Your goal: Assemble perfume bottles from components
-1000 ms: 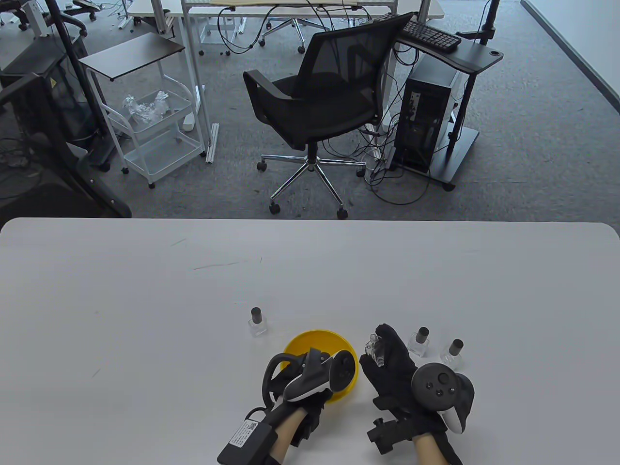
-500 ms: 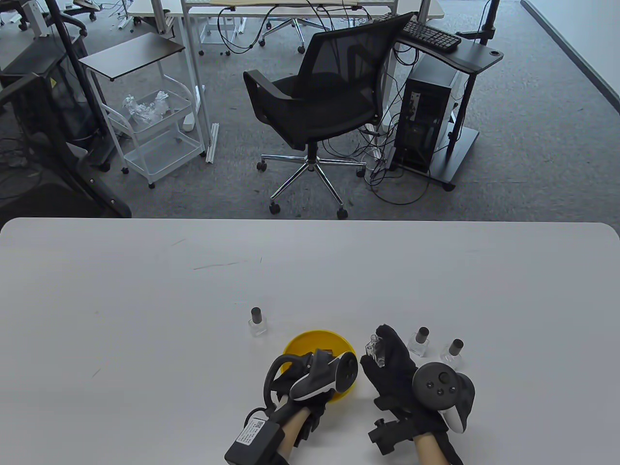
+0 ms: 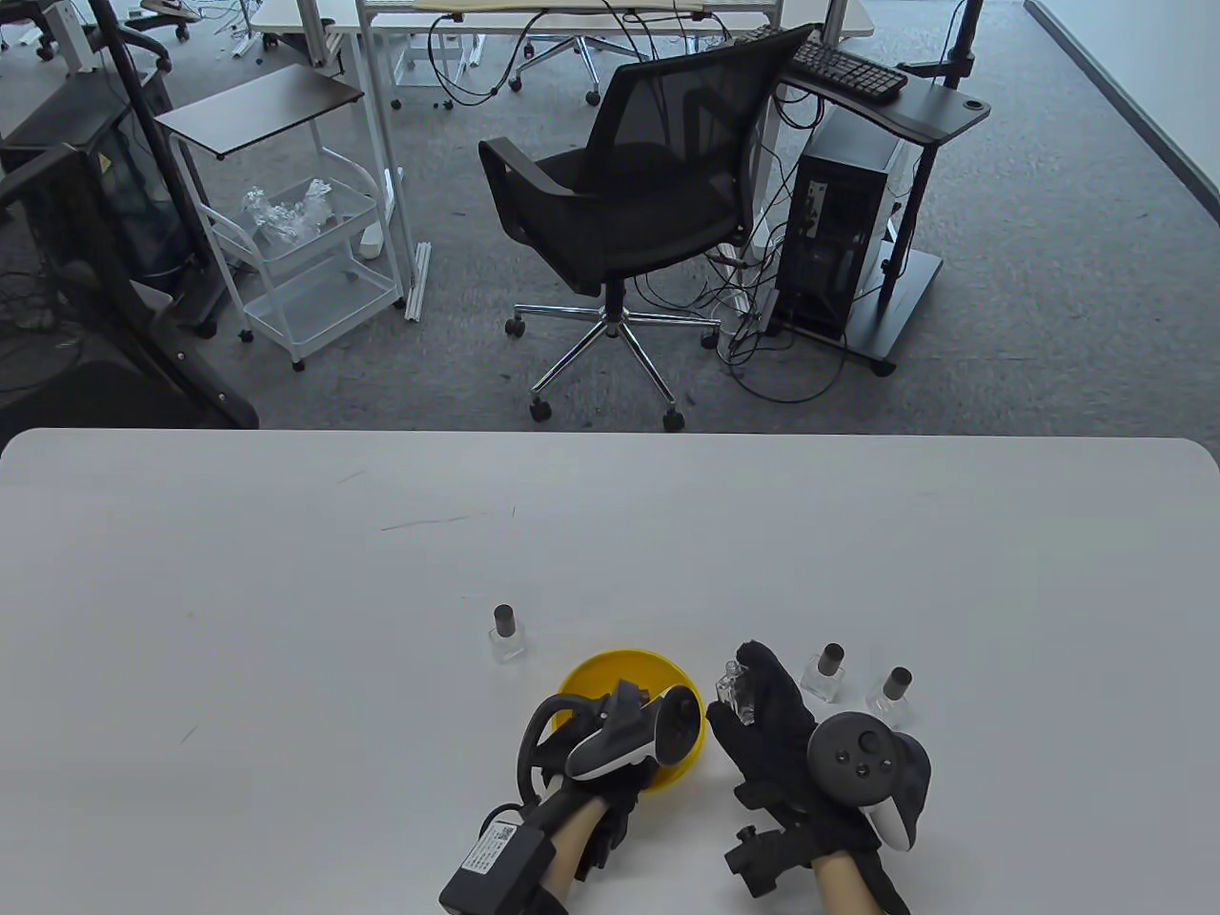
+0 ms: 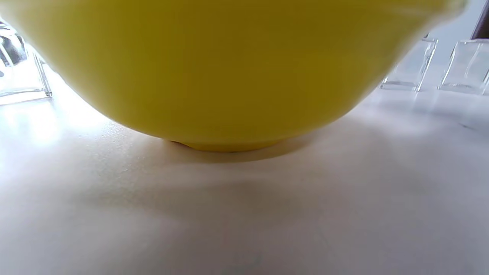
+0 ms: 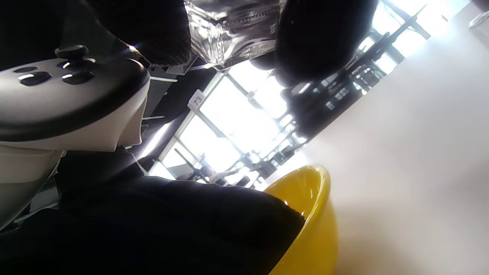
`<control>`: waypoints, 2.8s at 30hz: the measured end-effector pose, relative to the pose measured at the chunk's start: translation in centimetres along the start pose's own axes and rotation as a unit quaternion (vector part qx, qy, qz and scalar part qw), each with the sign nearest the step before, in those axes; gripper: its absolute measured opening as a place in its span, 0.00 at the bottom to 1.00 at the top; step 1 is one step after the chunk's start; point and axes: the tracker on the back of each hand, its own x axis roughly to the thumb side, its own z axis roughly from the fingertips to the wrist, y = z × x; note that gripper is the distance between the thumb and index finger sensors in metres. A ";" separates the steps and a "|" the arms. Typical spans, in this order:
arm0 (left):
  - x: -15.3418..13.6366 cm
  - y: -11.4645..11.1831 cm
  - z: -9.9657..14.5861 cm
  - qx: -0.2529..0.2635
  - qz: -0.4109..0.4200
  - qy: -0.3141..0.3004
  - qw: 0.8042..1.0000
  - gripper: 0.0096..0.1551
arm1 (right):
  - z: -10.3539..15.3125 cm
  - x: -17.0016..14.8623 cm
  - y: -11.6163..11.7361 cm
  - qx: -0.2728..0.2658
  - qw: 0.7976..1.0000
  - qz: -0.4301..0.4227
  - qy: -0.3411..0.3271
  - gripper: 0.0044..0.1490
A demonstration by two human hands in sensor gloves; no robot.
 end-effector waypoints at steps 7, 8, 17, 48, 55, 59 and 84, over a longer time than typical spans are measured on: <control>-2.0 1.2 1.6 0.058 0.075 -0.006 0.995 0.28 | 0.0 0.2 0.6 0.012 1.000 0.013 -0.007 0.46; -2.4 1.5 2.0 0.074 0.091 -0.009 0.993 0.29 | 0.0 0.3 0.7 0.016 1.000 0.016 -0.007 0.46; -5.6 2.8 5.0 0.160 0.265 -0.022 0.951 0.29 | 0.0 0.8 1.5 0.037 0.999 0.016 -0.016 0.46; -11.8 0.7 8.2 0.204 0.649 -0.026 0.733 0.25 | 0.2 1.6 6.1 0.178 0.983 0.020 -0.042 0.44; -11.7 0.6 8.1 0.201 0.644 -0.025 0.738 0.25 | 0.2 1.6 6.2 0.178 0.983 0.020 -0.043 0.44; -11.3 0.4 8.1 0.196 0.640 -0.027 0.742 0.25 | 0.2 1.6 6.2 0.176 0.983 0.023 -0.042 0.44; -9.3 -0.5 7.4 0.105 0.610 -0.042 0.784 0.24 | 1.6 5.8 5.6 0.050 0.956 0.227 -0.178 0.47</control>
